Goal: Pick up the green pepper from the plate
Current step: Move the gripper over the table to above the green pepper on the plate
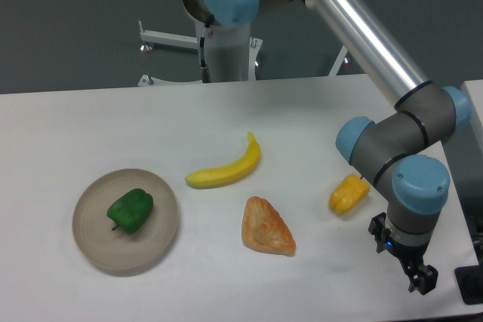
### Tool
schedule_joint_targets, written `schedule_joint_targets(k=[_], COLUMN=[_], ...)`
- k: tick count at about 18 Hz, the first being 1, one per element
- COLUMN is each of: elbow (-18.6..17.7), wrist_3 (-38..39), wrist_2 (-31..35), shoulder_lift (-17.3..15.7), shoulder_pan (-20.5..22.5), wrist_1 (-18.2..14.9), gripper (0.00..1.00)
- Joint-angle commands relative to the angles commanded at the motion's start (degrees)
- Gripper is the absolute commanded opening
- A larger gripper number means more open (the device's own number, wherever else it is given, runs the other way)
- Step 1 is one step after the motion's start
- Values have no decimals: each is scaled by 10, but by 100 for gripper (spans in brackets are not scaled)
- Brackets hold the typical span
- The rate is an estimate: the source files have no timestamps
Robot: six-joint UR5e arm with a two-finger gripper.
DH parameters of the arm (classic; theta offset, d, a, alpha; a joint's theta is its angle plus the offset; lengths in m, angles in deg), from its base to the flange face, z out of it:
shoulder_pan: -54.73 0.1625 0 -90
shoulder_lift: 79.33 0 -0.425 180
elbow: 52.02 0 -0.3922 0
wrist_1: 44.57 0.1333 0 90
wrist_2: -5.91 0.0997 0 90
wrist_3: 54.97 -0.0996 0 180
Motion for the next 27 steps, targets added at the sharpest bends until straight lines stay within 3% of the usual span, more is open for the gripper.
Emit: schedule_joint_targets(k=[8,16,24,27], elbow=[-13,-76,-239,-308], wrist_3=[4,66,201,292], wrist_2=[2,-13,-61,-80], shoulder_lift=[-8,-68,-189,-232], shoulder_pan=[-4,-26,-79,-111], wrist_1=[-2,-33,-28,-13], gripper=[100,100,100,100])
